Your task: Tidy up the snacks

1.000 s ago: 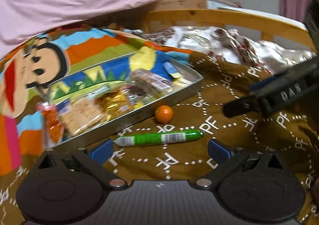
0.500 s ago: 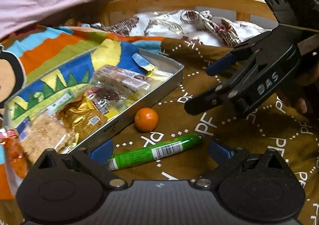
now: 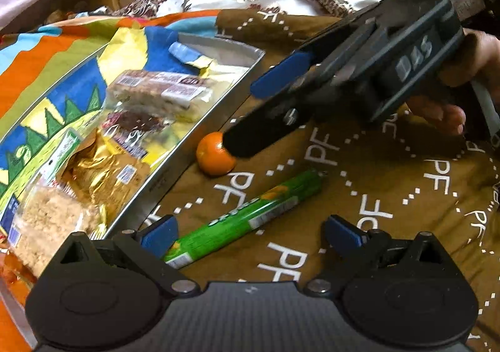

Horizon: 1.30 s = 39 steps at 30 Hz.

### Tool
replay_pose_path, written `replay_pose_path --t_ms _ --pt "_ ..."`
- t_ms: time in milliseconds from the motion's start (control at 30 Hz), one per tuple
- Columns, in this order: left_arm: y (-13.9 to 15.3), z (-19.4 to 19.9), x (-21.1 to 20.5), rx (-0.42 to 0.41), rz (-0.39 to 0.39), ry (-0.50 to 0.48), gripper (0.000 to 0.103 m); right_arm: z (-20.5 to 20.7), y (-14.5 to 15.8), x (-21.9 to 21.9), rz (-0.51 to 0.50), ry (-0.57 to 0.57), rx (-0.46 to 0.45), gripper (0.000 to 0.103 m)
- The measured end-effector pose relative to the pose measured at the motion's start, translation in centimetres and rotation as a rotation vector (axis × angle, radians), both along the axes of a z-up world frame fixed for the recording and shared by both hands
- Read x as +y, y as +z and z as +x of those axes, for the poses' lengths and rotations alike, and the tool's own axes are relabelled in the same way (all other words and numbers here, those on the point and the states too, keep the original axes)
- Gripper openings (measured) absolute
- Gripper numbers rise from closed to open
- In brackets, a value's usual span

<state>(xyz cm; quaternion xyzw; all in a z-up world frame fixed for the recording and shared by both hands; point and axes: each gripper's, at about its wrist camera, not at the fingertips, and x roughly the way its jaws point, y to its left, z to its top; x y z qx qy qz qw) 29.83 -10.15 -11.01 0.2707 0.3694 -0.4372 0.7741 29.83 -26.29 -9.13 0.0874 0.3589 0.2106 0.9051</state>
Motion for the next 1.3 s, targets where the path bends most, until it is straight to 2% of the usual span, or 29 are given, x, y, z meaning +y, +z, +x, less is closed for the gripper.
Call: replay_pose_path --t_ms 100,167,200,233,333,433,600,700,800,867,967,1067,1200,1300 --pt "0.1 0.0 0.0 -0.004 0.016 -0.003 0.101 0.8 -0.9 0.9 -0.027 0.006 0.016 0.066" --pt "0.2 0.0 0.2 -0.012 0.024 -0.015 0.097 1.4 -1.5 1.0 -0.01 0.0 0.04 0.06" --pt "0.3 0.0 0.3 -0.017 0.023 -0.021 0.092 1.7 -1.7 1.0 0.001 -0.006 0.048 0.058" --pt "0.5 0.0 0.5 -0.022 0.019 -0.028 0.087 2.0 -2.0 1.1 0.008 -0.013 0.056 0.052" --pt "0.7 0.2 1.0 -0.019 0.003 -0.023 0.081 2.3 -2.4 1.0 0.011 -0.047 0.078 0.034" --pt "0.7 0.1 0.9 -0.025 0.014 -0.017 0.079 2.2 -2.4 0.6 0.037 -0.075 0.101 0.034" --pt "1.2 -1.6 0.5 -0.072 0.083 -0.007 0.073 1.3 -1.8 0.0 0.048 -0.109 0.113 0.034" --pt "1.6 -2.8 1.0 -0.071 0.079 0.019 0.072 0.4 -1.4 -0.2 0.053 -0.113 0.128 0.034" --pt "1.6 -3.1 2.0 0.02 0.013 0.107 0.072 -0.4 -1.3 0.1 0.035 -0.091 0.147 0.034" --pt "1.4 -3.1 3.0 0.085 -0.056 0.196 0.075 -0.8 -1.5 0.0 0.039 -0.083 0.147 0.034" --pt "1.7 -2.7 4.5 0.166 -0.162 0.305 0.076 -1.0 -2.1 -1.0 0.137 -0.093 0.196 0.034" --pt "2.2 -2.3 6.7 0.237 -0.303 0.445 0.084 -1.8 -2.2 -1.4 0.183 -0.085 0.222 0.034" --pt "2.1 -1.8 9.5 0.351 -0.479 0.658 0.084 -3.2 -2.0 -0.6 0.197 -0.048 0.252 0.034" --pt "1.4 -1.3 10.6 0.403 -0.537 0.772 0.084 -4.5 -1.9 0.6 0.183 -0.022 0.263 0.034"
